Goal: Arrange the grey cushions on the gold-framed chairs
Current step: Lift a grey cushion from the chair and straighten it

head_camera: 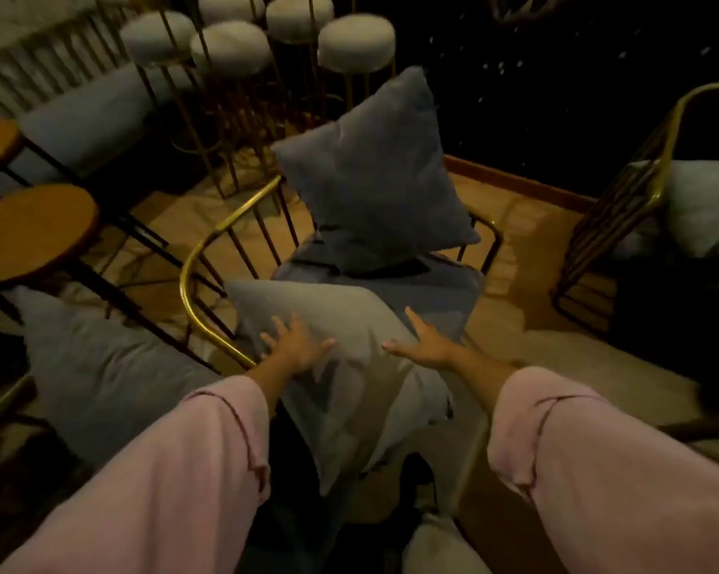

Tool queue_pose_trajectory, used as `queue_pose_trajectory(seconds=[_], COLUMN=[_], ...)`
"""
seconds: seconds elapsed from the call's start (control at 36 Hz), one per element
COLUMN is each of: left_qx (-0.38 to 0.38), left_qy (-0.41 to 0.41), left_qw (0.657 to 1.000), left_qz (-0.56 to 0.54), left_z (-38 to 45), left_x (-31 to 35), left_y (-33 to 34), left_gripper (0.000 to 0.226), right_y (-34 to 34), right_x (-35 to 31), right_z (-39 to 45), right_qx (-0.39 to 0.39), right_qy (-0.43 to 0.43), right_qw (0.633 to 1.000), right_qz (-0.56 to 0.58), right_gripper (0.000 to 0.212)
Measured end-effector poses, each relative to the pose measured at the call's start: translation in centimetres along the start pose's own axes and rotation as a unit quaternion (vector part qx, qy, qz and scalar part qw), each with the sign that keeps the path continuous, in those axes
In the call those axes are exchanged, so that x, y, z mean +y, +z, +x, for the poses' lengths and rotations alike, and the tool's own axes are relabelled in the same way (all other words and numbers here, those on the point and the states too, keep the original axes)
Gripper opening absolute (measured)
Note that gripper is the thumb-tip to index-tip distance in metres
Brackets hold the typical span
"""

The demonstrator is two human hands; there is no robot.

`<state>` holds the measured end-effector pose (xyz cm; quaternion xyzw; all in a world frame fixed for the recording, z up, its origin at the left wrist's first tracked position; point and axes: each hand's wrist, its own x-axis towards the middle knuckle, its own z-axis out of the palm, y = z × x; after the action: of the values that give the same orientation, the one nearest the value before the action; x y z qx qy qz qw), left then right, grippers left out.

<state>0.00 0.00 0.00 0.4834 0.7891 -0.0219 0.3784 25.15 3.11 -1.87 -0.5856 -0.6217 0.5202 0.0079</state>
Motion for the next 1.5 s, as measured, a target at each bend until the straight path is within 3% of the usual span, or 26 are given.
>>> queue_pose_trajectory(seconds=[0.06,0.19,0.33,0.5,0.56,0.64,0.72,0.81,0.92,1.22,1.36,1.5], left_qx=[0.023,0.115,0.145,0.203,0.216,0.223,0.221,0.233,0.235,0.248,0.312,0.381], left_qy=[-0.05,-0.122,-0.151,-0.199,-0.217,-0.242,-0.247,-0.237,-0.219,-0.09,-0.033,-0.012], left_qw=[0.998,0.985,0.976,0.947,0.935,0.926,0.927,0.926,0.929,0.946,0.919,0.876], left_qz=[-0.033,-0.046,-0.063,-0.151,-0.179,-0.186,-0.175,-0.178,-0.182,-0.189,-0.238,-0.294], left_z=[1.3,4.4,7.1,9.5,9.6,10.0,9.8,9.2,7.7,2.5,-1.7,-7.4], left_x=[0.5,0.6,-0.2,-1.2,-0.8,-0.6,-0.4,0.2,1.6,3.8,2.1,-2.0], left_y=[1.1,4.1,4.3,4.3,4.2,4.0,3.9,3.6,2.8,-4.8,-9.5,-15.0], left_gripper=[0.107,0.11,0.118,0.133,0.134,0.134,0.134,0.131,0.125,0.124,0.121,0.113], right_y=[-0.2,1.0,2.2,2.4,2.2,1.9,1.8,1.8,1.7,-0.4,-1.1,-0.2], right_x=[0.6,4.0,6.5,9.1,9.8,9.6,9.1,8.5,7.9,3.3,-3.2,-11.5], right_z=[2.2,7.9,12.3,15.9,16.3,16.5,16.3,15.4,13.7,7.9,4.0,-1.0], right_qx=[-0.01,-0.046,-0.033,-0.007,0.0,0.005,0.013,0.027,0.057,0.138,0.196,0.229], right_qy=[-0.013,0.082,0.111,0.179,0.195,0.195,0.176,0.133,0.122,0.099,0.017,-0.043], right_qw=[0.999,0.988,0.988,0.978,0.968,0.953,0.952,0.954,0.954,0.949,0.949,0.953], right_qz=[0.034,0.119,0.098,0.11,0.159,0.232,0.249,0.267,0.268,0.266,0.244,0.194], right_gripper=[0.106,0.11,0.139,0.146,0.143,0.121,0.121,0.109,0.123,0.112,0.117,0.108])
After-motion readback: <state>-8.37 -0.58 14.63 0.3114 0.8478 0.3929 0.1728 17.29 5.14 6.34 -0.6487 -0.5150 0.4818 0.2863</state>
